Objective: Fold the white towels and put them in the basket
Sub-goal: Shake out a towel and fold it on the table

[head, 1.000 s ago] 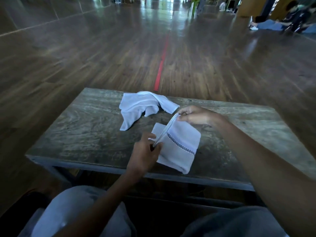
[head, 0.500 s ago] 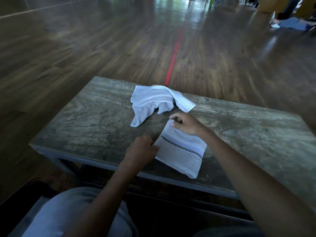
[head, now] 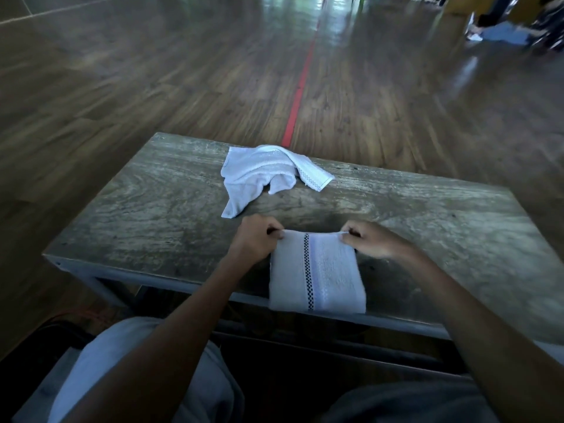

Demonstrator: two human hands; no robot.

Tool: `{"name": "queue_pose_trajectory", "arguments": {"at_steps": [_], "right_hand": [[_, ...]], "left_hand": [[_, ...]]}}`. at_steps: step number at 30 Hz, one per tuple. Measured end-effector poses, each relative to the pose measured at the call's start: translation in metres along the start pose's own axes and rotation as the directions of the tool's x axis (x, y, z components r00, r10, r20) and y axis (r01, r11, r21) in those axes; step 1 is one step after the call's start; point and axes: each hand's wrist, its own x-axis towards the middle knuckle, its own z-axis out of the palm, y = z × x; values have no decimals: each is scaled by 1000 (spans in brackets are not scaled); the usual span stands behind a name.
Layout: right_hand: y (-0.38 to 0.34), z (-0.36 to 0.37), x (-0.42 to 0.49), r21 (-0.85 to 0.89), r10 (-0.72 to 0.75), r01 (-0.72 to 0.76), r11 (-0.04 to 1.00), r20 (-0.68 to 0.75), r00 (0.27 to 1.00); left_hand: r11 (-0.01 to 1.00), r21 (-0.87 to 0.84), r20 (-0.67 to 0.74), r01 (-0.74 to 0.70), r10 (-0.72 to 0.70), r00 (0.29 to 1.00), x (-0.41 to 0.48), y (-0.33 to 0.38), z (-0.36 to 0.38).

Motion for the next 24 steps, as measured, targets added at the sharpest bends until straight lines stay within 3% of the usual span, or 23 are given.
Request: {"name": "queue_pose_trajectory", "arguments": {"at_steps": [4, 10, 13, 15, 18, 21, 24], "right_hand": [[33, -2, -27, 64, 29, -19, 998, -169, 985], [41, 2, -40, 124, 163, -120, 985, -450, 878], [21, 21, -62, -96, 37, -125, 988, -628, 777], [6, 40, -72, -260, -78, -107, 960, -610, 788], [4, 65, -70, -353, -27, -137, 926, -422, 906], [10, 64, -59, -349, 43, -176, 920, -355, 934], [6, 47, -55, -434, 74, -174, 884, -238, 968]], "left_hand": [[996, -25, 39, -90, 91, 995, 17, 22, 24], [996, 34, -137, -86, 90, 986, 13, 49, 41], [955, 225, -78, -194, 217, 973, -9, 64, 40], [887, 408, 61, -217, 211, 976, -24, 63, 48], [815, 560, 188, -149, 50, 981, -37, 46, 64], [802, 587, 157, -111, 22, 987, -40, 39, 68], [868, 497, 123, 19, -92, 988, -43, 40, 58]]}}
